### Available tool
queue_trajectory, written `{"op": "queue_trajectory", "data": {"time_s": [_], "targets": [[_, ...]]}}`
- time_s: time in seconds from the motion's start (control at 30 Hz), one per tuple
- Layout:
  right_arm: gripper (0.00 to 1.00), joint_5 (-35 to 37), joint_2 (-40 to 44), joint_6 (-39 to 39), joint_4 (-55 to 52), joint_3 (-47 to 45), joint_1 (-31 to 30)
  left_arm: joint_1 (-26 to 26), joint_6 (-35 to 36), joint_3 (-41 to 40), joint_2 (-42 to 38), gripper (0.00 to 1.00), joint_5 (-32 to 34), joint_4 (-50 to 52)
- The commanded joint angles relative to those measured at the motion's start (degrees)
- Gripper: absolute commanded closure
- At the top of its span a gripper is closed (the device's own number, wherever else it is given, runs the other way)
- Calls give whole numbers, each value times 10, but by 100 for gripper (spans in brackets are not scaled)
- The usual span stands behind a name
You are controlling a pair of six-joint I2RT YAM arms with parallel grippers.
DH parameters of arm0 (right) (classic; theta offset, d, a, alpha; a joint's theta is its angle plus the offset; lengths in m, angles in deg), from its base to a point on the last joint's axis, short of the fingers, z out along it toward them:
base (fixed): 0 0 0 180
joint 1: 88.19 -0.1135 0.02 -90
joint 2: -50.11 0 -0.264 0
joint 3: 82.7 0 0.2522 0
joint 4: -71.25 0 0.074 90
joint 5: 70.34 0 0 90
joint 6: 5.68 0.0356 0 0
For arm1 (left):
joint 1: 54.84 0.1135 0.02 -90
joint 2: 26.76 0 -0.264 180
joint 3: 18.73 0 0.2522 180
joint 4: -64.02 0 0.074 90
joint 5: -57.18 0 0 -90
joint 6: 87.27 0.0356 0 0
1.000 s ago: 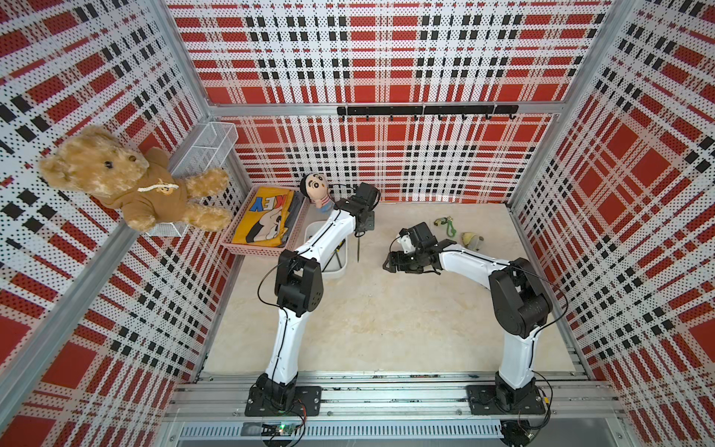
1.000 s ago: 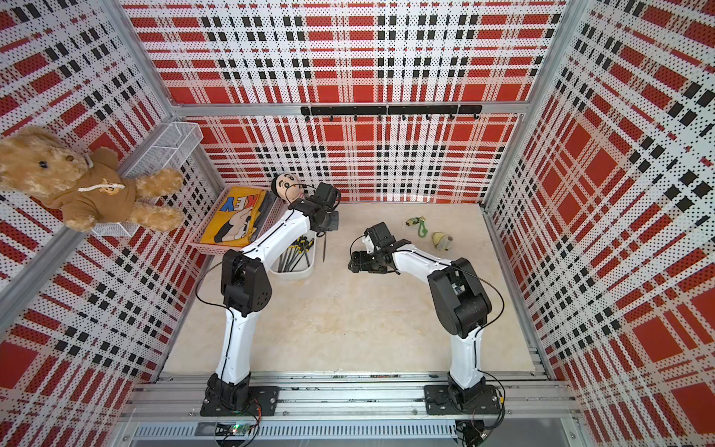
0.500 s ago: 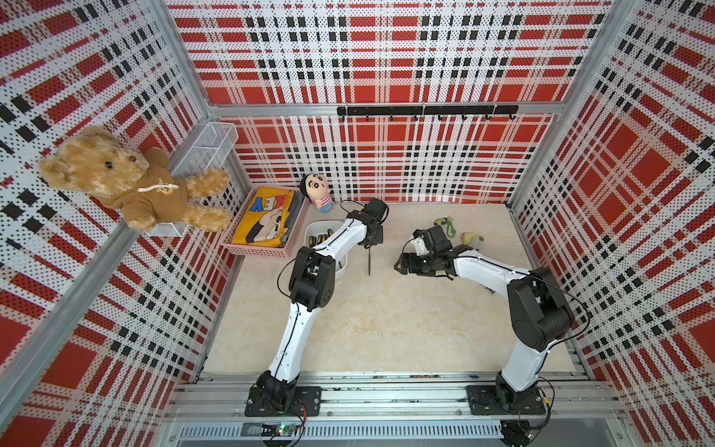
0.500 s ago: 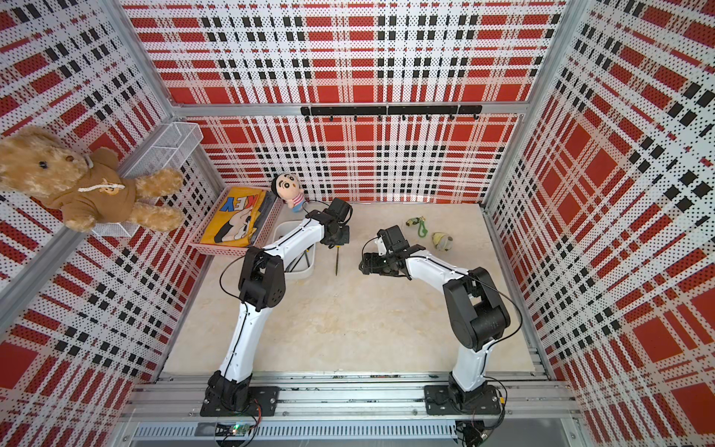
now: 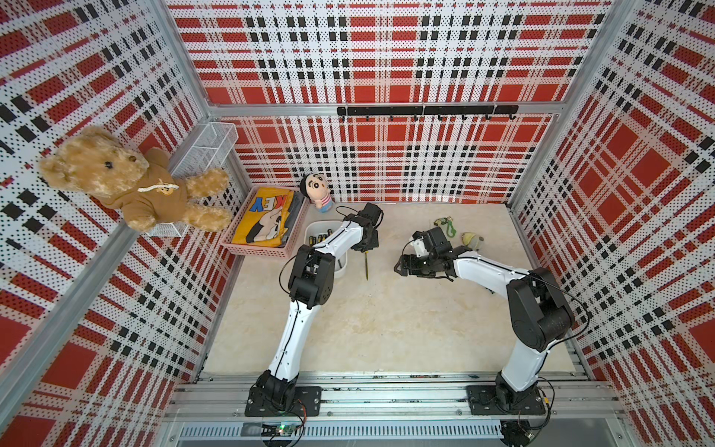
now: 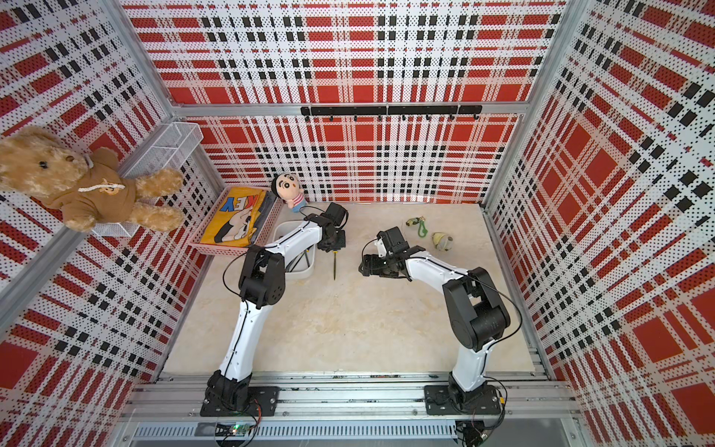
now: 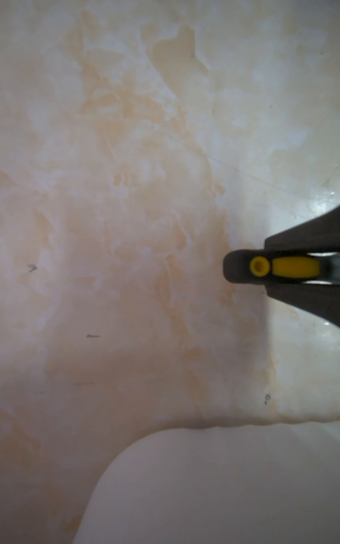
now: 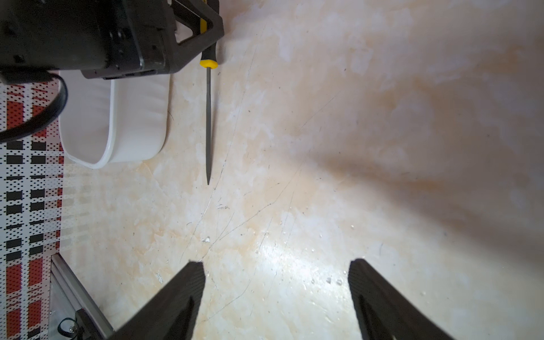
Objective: Take the file tool out of the storage box
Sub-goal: Place the file tool at the center of the board.
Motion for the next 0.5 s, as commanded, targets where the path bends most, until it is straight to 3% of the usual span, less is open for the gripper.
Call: {"op": "queue_trajectory", "data": {"time_s": [0.0, 0.47], "targets": [[15, -1, 8, 1, 4, -5, -1, 2, -2, -5, 14, 92, -2, -11], [14, -1, 2, 0, 2, 0, -1, 8, 0, 7, 22, 69, -4, -12]]}}
